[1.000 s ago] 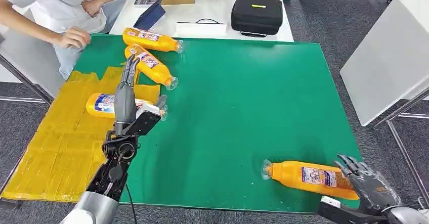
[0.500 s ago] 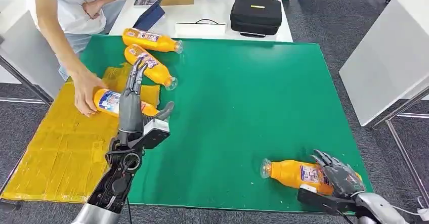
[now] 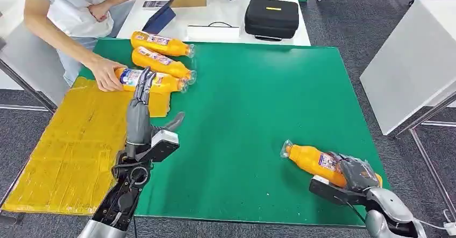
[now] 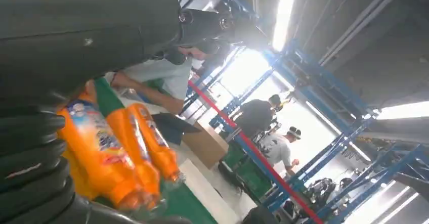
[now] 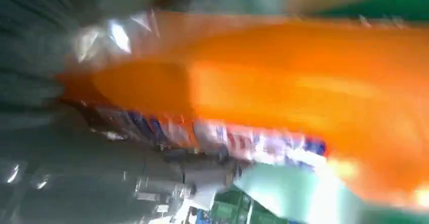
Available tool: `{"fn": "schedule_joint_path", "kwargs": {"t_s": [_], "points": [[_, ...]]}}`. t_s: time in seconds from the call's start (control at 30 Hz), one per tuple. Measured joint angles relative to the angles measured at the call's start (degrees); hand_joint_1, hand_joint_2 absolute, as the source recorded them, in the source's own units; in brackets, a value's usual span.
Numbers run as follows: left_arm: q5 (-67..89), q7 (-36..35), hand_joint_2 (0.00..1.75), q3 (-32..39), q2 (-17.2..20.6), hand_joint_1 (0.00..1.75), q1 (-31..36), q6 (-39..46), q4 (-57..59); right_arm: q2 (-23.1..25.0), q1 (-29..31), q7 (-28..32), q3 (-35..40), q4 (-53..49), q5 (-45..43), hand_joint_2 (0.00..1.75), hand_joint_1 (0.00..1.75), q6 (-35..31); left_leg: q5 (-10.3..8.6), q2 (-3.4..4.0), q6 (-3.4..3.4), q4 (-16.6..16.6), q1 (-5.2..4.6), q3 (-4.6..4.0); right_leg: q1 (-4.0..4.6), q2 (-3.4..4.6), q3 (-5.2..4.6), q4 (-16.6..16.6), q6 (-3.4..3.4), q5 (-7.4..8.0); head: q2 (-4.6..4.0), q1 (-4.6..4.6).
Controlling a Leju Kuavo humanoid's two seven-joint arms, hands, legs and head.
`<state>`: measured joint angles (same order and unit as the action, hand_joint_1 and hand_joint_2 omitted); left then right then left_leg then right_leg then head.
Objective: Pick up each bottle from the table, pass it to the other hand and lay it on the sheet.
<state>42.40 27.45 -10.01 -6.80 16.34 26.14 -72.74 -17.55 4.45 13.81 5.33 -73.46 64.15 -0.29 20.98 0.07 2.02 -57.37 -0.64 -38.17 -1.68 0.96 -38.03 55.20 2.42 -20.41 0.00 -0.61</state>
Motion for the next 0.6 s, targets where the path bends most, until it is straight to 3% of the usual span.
{"fn": "schedule_joint_path", "kwargs": {"t_s": [0.37, 0.6], "points": [[-2.10, 0.11, 1.75, -0.02, 0.02, 0.00, -0.13, -1.95, -0.50, 2.62, 1.32, -0.04, -0.13, 1.03, -1.60, 1.75, 1.75, -1.33, 0.00, -0.09, 0.04, 0.00, 0.01, -0.06, 0.00, -0.02, 0.00, 0.02, 0.08, -0.03, 0.00, -0.02], [-9.71, -3.34, 1.75, -1.18, 0.07, 0.00, -0.39, -15.57, -1.51, 10.19, 4.08, 3.76, -4.83, 1.00, -20.05, 1.75, 1.75, -10.45, -0.03, -0.09, 0.03, 0.00, 0.01, -0.13, 0.00, -0.01, -0.12, 0.02, 0.09, 0.00, 0.00, -0.02]]}}
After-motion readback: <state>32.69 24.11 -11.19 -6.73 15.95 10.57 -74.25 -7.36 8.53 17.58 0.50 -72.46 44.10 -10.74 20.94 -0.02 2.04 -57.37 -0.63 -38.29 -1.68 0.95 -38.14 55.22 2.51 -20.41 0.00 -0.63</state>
